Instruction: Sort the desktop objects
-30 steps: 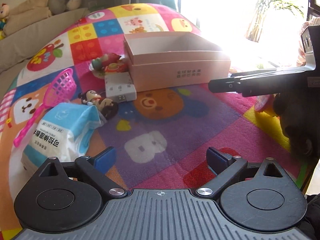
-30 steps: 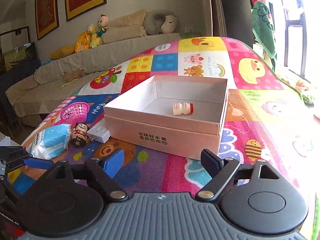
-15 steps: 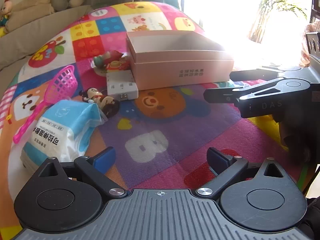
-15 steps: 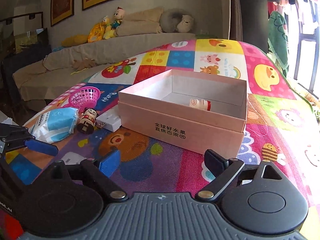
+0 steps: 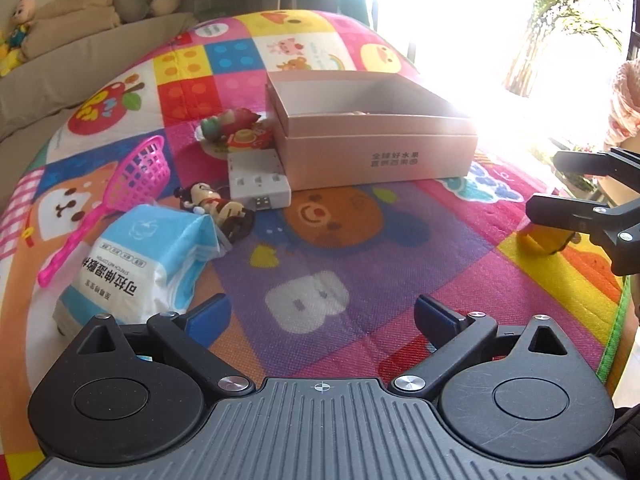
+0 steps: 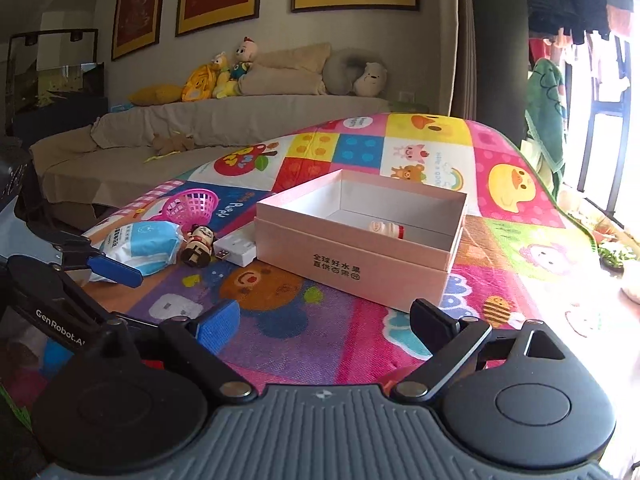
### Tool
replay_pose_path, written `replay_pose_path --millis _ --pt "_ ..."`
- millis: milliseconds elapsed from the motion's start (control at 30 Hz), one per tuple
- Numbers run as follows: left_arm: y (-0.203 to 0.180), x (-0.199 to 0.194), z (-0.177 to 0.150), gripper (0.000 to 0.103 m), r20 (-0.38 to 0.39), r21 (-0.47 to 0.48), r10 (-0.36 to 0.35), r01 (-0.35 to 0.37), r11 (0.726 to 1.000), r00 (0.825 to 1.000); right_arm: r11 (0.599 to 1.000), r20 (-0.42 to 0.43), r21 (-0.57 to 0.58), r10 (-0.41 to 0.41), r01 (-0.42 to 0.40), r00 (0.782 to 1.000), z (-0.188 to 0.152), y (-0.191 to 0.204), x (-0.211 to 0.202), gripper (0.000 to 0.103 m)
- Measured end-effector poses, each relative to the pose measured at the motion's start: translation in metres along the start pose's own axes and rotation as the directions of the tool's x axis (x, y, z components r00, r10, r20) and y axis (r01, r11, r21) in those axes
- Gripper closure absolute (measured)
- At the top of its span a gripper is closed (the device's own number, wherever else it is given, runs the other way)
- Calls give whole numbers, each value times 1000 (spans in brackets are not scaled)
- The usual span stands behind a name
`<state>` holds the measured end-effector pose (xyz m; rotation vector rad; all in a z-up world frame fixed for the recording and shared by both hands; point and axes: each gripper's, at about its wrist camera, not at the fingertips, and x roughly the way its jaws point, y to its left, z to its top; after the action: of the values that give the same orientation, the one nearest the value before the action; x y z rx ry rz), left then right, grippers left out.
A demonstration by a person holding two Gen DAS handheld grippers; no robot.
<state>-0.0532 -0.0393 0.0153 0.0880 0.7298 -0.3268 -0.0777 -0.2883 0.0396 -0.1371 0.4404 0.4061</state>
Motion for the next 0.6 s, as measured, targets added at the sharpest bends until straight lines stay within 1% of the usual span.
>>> replay_pose_path --millis 100,200,233,267,300,333,367,433,500,567,600 --pt "0 -1 0 2 4 1 -1 1 1000 1000 997 -40 -3 -72 72 997 -6 -8 -4 4" --pt "3 -4 0 2 9 2 -1 1 1000 1000 994 -120 20 -102 105 988 -14 -15 7 6" --pt "4 -6 0 2 10 2 0 0 1000 1000 993 -148 36 -103 110 984 -16 -17 12 13" --pt "6 -9 0 2 9 0 0 0 1000 1000 992 -174 52 -101 112 980 -17 -19 16 23" --pt "9 -11 0 2 7 -4 -3 3 1000 1000 991 -195 71 -97 113 976 -18 -22 21 30" --pt "12 -15 0 2 4 -7 -10 10 1000 1000 990 -209 87 -94 114 973 -18 -23 24 43" --pt "16 -18 -1 2 2 -10 -25 25 1000 1000 989 -214 97 -93 116 972 -17 -24 28 49" --pt "22 -25 -3 2 -8 -17 -69 68 998 998 990 -202 111 -67 90 977 -12 -21 32 49" --pt "25 -29 -5 1 -18 -20 -100 100 995 995 993 -177 112 -22 43 984 -4 -15 38 49" --pt "22 -31 -7 1 -31 -4 -127 127 992 991 995 -149 100 20 -5 989 6 -6 46 49" --pt "20 -31 -8 1 -40 8 -139 139 990 990 996 -139 90 25 -12 990 10 -1 51 50"
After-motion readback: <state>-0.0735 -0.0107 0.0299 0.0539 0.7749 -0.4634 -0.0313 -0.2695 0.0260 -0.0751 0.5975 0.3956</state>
